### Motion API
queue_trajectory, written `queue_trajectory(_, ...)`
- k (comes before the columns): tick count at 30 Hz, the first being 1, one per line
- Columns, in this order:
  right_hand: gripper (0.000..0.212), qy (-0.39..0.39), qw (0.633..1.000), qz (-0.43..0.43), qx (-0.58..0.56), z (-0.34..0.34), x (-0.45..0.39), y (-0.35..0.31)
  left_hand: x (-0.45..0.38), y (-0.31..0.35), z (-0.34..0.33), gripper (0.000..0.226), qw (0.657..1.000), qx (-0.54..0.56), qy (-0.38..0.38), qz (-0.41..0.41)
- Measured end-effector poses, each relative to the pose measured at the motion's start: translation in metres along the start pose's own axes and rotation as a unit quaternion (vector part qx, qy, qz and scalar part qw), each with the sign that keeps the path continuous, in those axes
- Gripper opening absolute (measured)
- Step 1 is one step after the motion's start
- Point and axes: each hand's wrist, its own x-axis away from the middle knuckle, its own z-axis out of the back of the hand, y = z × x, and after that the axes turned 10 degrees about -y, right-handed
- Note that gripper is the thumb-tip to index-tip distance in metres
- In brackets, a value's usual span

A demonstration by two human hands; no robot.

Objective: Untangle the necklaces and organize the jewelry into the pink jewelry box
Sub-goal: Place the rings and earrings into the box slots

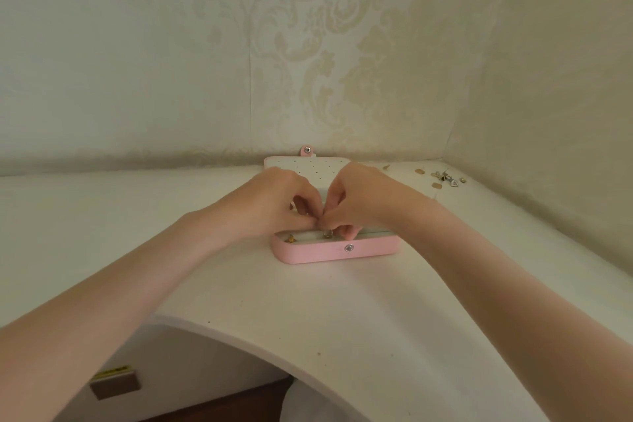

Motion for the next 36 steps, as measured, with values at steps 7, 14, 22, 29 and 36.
queue_trajectory(7, 0.008, -0.007, 0.998, 0.005, 0.054, -0.004, -0.006, 0.000, 0.001, -0.003, 0.003, 0.012, 0.999, 0.031, -0.018, 0.007)
queue_trajectory(14, 0.010, -0.007, 0.995, 0.040, 0.094, -0.001, 0.001, 0.003, 0.000, -0.005, 0.004, 0.016, 0.998, 0.047, -0.039, 0.003)
queue_trajectory(22, 0.034, 0.035, 0.949, 0.058, 0.308, -0.011, -0.005, -0.016, -0.001, -0.002, 0.005, 0.029, 0.999, 0.024, -0.040, 0.013)
queue_trajectory(29, 0.014, -0.038, 0.998, 0.037, -0.034, 0.015, -0.003, 0.021, -0.008, -0.005, 0.012, 0.018, 0.996, 0.044, -0.075, 0.012)
queue_trajectory(36, 0.017, 0.181, 0.979, -0.094, 0.025, 0.067, -0.019, 0.100, -0.023, 0.000, 0.010, 0.009, 0.998, 0.047, -0.038, -0.007)
